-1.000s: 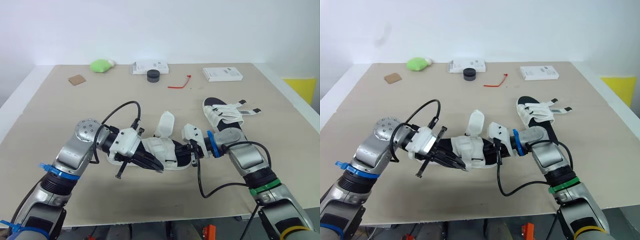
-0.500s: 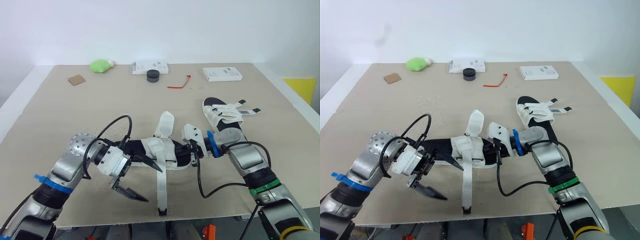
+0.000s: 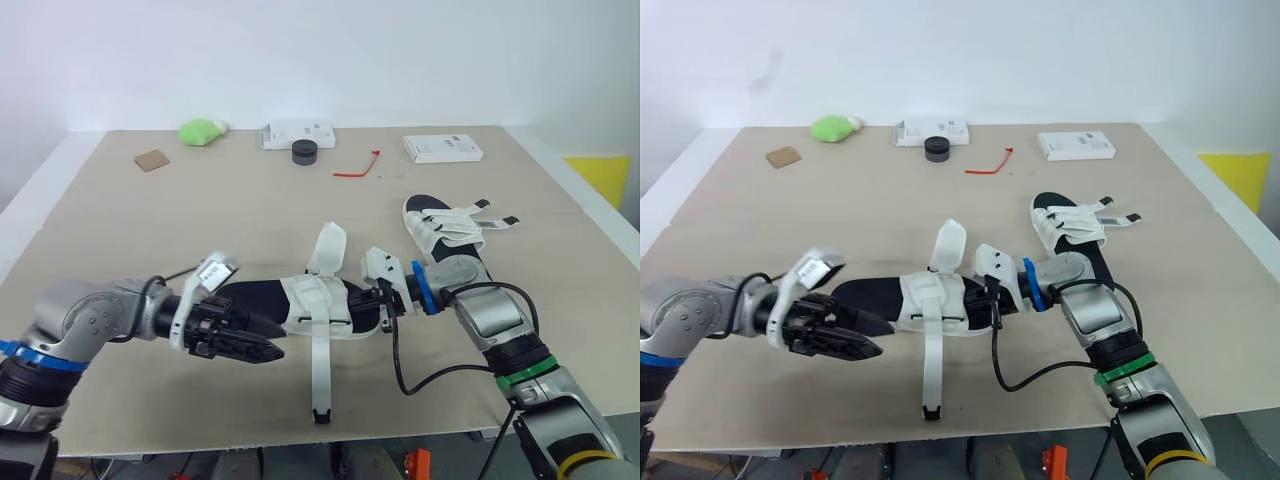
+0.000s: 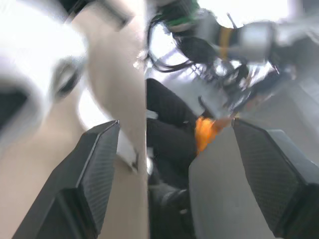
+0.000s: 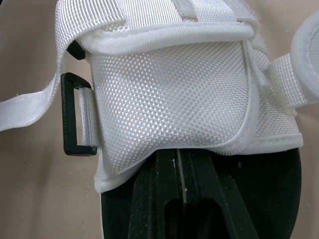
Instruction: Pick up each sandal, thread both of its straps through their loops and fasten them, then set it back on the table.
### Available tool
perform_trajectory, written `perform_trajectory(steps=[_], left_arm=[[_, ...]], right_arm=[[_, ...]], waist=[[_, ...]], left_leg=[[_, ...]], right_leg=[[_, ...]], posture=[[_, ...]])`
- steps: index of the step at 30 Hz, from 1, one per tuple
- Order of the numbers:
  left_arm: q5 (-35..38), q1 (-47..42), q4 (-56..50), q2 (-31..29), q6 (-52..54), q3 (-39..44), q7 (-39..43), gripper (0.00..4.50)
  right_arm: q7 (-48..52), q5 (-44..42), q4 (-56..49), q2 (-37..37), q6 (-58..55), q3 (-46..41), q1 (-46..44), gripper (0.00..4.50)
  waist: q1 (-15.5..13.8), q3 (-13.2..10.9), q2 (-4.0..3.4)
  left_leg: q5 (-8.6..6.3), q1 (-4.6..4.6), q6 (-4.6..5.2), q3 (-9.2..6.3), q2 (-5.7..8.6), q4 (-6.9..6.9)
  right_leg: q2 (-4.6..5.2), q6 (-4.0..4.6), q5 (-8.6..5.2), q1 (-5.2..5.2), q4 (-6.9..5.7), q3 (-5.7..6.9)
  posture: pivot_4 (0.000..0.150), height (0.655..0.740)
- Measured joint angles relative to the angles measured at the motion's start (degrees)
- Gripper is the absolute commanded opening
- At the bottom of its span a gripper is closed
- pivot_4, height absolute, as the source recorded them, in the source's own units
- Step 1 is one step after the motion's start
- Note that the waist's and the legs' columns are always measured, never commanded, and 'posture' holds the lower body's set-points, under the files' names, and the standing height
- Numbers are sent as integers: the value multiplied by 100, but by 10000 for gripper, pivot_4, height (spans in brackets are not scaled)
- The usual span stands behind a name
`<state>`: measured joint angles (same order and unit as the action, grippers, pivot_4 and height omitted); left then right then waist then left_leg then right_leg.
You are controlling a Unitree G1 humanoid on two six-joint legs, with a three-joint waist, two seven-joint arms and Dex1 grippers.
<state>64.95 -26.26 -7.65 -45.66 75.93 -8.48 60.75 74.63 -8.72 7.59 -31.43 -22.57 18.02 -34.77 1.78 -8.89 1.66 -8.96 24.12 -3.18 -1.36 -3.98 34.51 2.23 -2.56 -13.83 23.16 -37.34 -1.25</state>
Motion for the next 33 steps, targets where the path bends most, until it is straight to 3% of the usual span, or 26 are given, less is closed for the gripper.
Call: perform_trajectory(steps=[7, 14, 22, 33], left_arm=[[-128, -77, 345, 1446, 786, 200, -1741, 36972], [-322, -392, 728, 2094, 987, 334, -2229, 36972], [-403, -489, 880, 2323, 1325, 422, -2303, 36972], [-195, -420, 737, 2061, 1587, 373, -2128, 36972]], right_arm=[[-20, 3, -5, 4, -12, -12, 16, 0], [-62, 0, -120, 2, -106, -24, 65, 0], [-129, 0, -220, -17, -190, -45, 117, 0], [-125, -2, -228, -14, -218, -43, 106, 0]], waist=[[-2, 2, 2], [7, 5, 2], [6, 6, 1], [8, 6, 1]], left_leg=[[1, -2, -1, -11, 1, 1], [0, -2, -2, -20, 1, -2], [0, -2, -2, -23, 6, -1], [-1, -2, -3, -26, 6, -3]], right_leg=[[-6, 3, 0, -7, -2, 1], [-12, -9, 10, -9, -2, 0], [-11, 12, -3, -14, -2, -1], [-11, 15, -7, -13, -2, 0]], posture=[[1500, 7400], [1500, 7400], [1500, 7400], [1500, 7400]])
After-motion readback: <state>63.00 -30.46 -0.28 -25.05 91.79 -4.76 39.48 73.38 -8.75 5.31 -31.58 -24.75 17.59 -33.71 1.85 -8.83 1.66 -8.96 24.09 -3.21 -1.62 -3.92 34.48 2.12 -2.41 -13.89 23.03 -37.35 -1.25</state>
